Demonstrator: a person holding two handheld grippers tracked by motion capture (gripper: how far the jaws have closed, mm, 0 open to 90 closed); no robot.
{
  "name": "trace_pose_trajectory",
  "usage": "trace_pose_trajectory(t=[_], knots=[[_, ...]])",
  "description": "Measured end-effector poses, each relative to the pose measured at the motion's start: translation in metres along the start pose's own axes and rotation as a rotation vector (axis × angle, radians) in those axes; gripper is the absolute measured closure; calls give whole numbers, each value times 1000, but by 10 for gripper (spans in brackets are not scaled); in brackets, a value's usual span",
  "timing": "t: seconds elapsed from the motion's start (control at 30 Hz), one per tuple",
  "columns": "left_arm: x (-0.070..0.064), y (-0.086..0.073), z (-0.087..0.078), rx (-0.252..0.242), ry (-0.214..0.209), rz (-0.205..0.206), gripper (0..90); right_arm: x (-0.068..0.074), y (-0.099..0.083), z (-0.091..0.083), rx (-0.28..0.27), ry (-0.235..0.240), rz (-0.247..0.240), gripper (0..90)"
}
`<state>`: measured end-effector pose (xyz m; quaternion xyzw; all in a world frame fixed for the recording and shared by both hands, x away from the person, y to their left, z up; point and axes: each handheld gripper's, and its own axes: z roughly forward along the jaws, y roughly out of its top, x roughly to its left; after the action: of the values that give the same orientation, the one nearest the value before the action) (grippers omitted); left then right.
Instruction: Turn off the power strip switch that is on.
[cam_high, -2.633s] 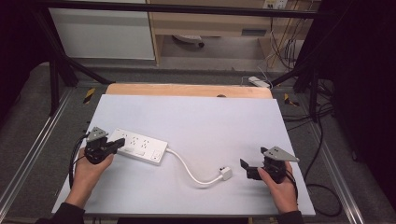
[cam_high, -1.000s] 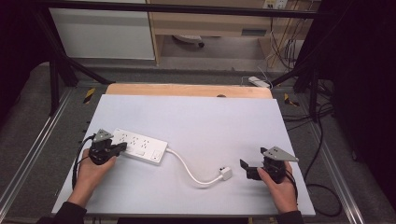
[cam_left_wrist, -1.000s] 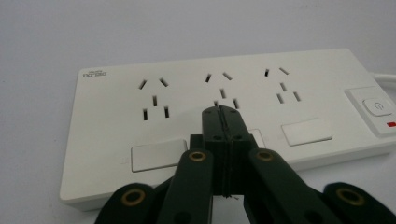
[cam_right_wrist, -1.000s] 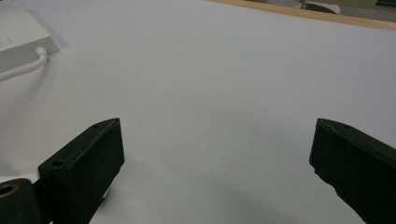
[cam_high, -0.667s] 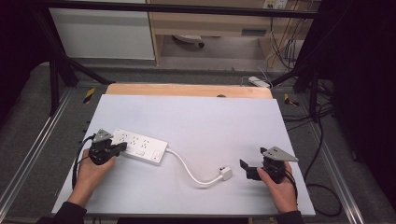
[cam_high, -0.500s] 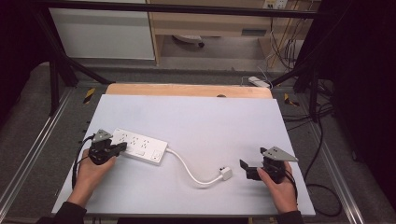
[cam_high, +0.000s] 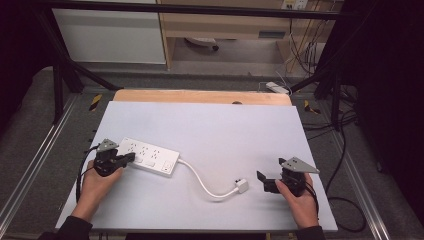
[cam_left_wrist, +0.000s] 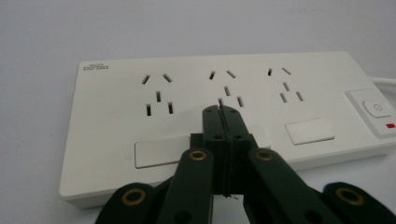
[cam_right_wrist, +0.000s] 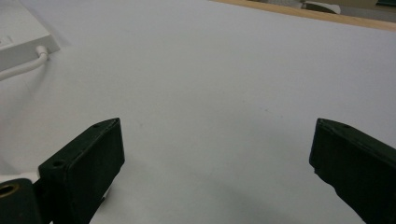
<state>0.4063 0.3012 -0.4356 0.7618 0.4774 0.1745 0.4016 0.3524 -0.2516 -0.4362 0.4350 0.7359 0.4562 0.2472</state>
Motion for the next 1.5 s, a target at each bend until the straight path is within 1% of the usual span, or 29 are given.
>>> trace_pose_trajectory(t=[0.1, 0.3, 0.57, 0.67, 0.9, 1.0, 1.07, 1.17, 1.3, 1.5], knots=[[-1, 0, 0, 3, 3, 12, 900, 0, 0, 0, 1, 0, 1, 36], [-2, 0, 1, -3, 2, 11, 900, 0, 0, 0, 1, -1, -3, 36], [-3, 0, 1, -1, 6, 28, 900, 0, 0, 0, 1, -1, -3, 36], [-3, 0, 1, -3, 7, 27, 900, 0, 0, 0, 1, -1, -2, 36], [-5, 0, 1, -6, 27, 49, 900, 0, 0, 0, 0, -2, 0, 36], [-6, 1, 1, -14, 29, 48, 900, 0, 0, 0, 1, -1, 0, 36], [-6, 1, 0, -17, 27, 54, 900, 0, 0, 0, 0, -1, 0, 36], [-7, 1, 0, -26, 23, 51, 900, 0, 0, 0, 0, -2, 0, 36], [-9, 2, 1, -32, 20, 58, 900, 0, 0, 0, 0, -1, 1, 36], [-9, 2, 0, -56, 1, 49, 900, 0, 0, 0, -2, -2, 1, 36]])
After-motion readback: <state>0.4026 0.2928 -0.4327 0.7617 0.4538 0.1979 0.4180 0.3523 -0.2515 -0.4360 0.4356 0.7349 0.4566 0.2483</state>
